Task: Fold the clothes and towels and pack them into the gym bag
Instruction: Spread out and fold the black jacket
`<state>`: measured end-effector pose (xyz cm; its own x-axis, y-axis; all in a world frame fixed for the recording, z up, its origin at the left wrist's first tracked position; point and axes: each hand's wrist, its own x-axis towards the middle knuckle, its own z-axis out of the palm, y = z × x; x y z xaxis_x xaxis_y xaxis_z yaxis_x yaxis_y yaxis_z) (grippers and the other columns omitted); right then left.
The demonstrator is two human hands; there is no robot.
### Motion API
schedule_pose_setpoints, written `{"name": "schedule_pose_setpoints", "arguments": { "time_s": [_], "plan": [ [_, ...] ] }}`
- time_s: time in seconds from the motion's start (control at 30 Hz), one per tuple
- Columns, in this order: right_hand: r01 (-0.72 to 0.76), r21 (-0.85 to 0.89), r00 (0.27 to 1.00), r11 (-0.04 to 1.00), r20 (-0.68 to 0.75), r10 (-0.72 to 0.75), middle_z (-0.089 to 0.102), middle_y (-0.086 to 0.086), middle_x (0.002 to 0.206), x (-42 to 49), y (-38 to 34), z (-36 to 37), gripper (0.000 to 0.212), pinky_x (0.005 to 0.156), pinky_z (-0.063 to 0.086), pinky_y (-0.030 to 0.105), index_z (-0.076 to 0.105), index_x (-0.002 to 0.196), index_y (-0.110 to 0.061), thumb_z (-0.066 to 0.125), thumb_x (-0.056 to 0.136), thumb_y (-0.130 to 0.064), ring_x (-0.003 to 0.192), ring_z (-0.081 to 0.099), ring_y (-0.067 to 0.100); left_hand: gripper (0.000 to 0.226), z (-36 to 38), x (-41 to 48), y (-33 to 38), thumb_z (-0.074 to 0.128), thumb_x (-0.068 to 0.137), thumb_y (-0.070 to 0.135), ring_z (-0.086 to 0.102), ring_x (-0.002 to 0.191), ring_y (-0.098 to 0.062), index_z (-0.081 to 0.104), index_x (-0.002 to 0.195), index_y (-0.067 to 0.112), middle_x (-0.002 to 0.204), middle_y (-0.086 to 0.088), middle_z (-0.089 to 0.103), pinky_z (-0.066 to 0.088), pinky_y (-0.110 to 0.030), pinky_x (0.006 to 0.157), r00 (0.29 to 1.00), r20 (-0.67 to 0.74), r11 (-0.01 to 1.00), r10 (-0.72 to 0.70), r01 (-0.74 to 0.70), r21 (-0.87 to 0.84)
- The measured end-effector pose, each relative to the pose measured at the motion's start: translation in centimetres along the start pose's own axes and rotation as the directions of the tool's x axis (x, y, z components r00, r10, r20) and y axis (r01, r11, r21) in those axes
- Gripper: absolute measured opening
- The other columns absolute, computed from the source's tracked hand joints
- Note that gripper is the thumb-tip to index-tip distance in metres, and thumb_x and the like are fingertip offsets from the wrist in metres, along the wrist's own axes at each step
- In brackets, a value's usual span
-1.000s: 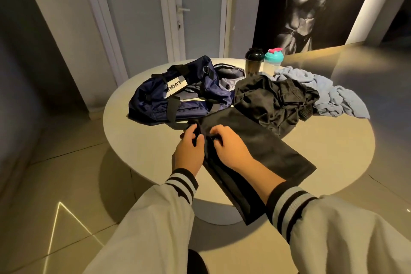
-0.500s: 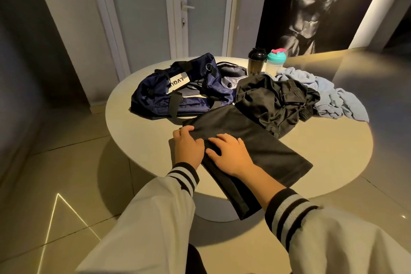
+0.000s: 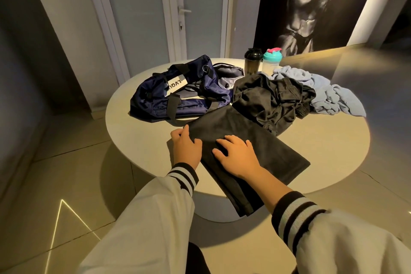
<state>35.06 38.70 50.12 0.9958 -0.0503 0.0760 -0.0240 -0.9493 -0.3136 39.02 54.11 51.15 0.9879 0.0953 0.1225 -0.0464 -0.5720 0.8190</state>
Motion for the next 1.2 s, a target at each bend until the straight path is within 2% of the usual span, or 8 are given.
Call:
{"name": "schedule_pose_setpoints", "arguments": {
  "time_s": [0.1,0.2,0.3,0.4,0.7,0.87,1.07,1.2],
  "plan": [
    [-0.019,-0.031,0.989,0.999,0.146,0.023,0.011,0.001,0.167,0.2,-0.5,-0.9,0.060,0.122,0.000,0.056,0.024,0.157,-0.035,0.028,0.102,-0.059,0.154,0.000,0.023,0.050,-0.2,-0.3,-0.1,0.051,0.101,0.015,0.047,0.096,-0.009,0.041,0.150,0.015,0.144,-0.003,0.036,0.038,-0.017,0.086,0.997,-0.076,0.998,0.005,-0.009,-0.059],
    [0.017,-0.032,0.997,0.999,0.073,-0.014,0.011,0.003,0.167,0.2,-1.2,-0.8,0.056,0.122,0.006,0.055,0.025,0.156,-0.035,0.031,0.103,-0.054,0.154,0.000,0.025,0.045,0.0,-0.5,-0.3,0.051,0.101,0.020,0.042,0.092,-0.008,0.048,0.146,0.014,0.146,-0.001,0.035,0.037,-0.019,0.084,0.997,-0.062,0.998,0.046,-0.044,0.036],
    [0.055,-0.011,0.999,0.998,0.001,-0.055,0.024,0.002,0.163,-0.2,-1.4,0.3,0.052,0.123,0.014,0.052,0.034,0.152,-0.035,0.032,0.104,-0.052,0.152,0.013,0.024,0.048,0.8,-0.1,-0.7,0.049,0.100,0.026,0.037,0.137,-0.023,0.044,0.148,0.023,0.160,-0.002,0.021,0.037,-0.032,0.107,0.998,0.012,0.987,0.065,-0.066,0.145],
    [0.064,0.003,0.998,0.998,-0.014,-0.064,0.029,0.000,0.162,-0.7,-1.0,0.9,0.051,0.123,0.013,0.048,0.036,0.152,-0.034,0.031,0.104,-0.051,0.152,0.016,0.022,0.058,1.3,1.0,-1.2,0.044,0.098,0.031,0.008,0.153,-0.028,0.030,0.154,0.035,0.166,-0.007,0.011,0.011,-0.046,0.124,0.995,0.085,0.953,0.045,-0.068,0.294],
    [0.075,0.042,0.995,0.996,-0.065,-0.072,0.029,0.001,0.161,-1.3,-0.1,0.7,0.053,0.123,0.016,0.047,0.040,0.151,-0.032,0.033,0.103,-0.054,0.152,0.016,0.021,0.064,1.5,1.2,-1.4,0.055,0.094,0.033,0.030,0.140,-0.027,0.033,0.153,0.020,0.154,-0.001,0.026,0.026,-0.044,0.119,0.997,0.031,0.964,0.076,-0.082,0.254],
    [0.026,0.009,0.959,1.000,-0.284,-0.022,0.046,0.001,0.121,-2.1,-0.2,1.0,0.051,0.100,0.043,0.037,0.054,0.139,-0.029,0.044,0.098,-0.057,0.115,0.043,0.020,0.058,1.4,0.4,-1.3,0.057,0.095,0.026,0.037,0.105,-0.017,0.037,0.149,0.016,0.143,-0.001,0.026,0.043,-0.028,0.086,0.999,-0.009,0.986,0.048,-0.046,0.159],
    [0.022,-0.018,0.972,1.000,-0.234,-0.025,0.052,0.000,0.127,-2.3,-0.4,0.8,0.048,0.102,0.041,0.035,0.054,0.140,-0.030,0.039,0.100,-0.054,0.119,0.045,0.020,0.052,1.7,0.1,-1.3,0.052,0.095,0.028,0.023,0.144,-0.028,0.043,0.146,0.021,0.158,-0.001,0.016,0.032,-0.049,0.116,0.994,-0.016,0.965,0.107,-0.100,0.242],
    [0.010,0.072,0.970,0.997,-0.242,0.008,0.056,0.000,0.126,-2.6,-0.5,0.4,0.044,0.102,0.043,0.035,0.060,0.135,-0.025,0.043,0.101,-0.048,0.120,0.048,0.019,0.040,1.1,-1.5,-1.0,0.051,0.093,0.032,0.034,0.132,-0.019,0.052,0.133,0.034,0.145,0.005,0.042,0.036,-0.045,0.108,0.958,-0.023,0.915,0.287,-0.267,0.301]
  ]
}}
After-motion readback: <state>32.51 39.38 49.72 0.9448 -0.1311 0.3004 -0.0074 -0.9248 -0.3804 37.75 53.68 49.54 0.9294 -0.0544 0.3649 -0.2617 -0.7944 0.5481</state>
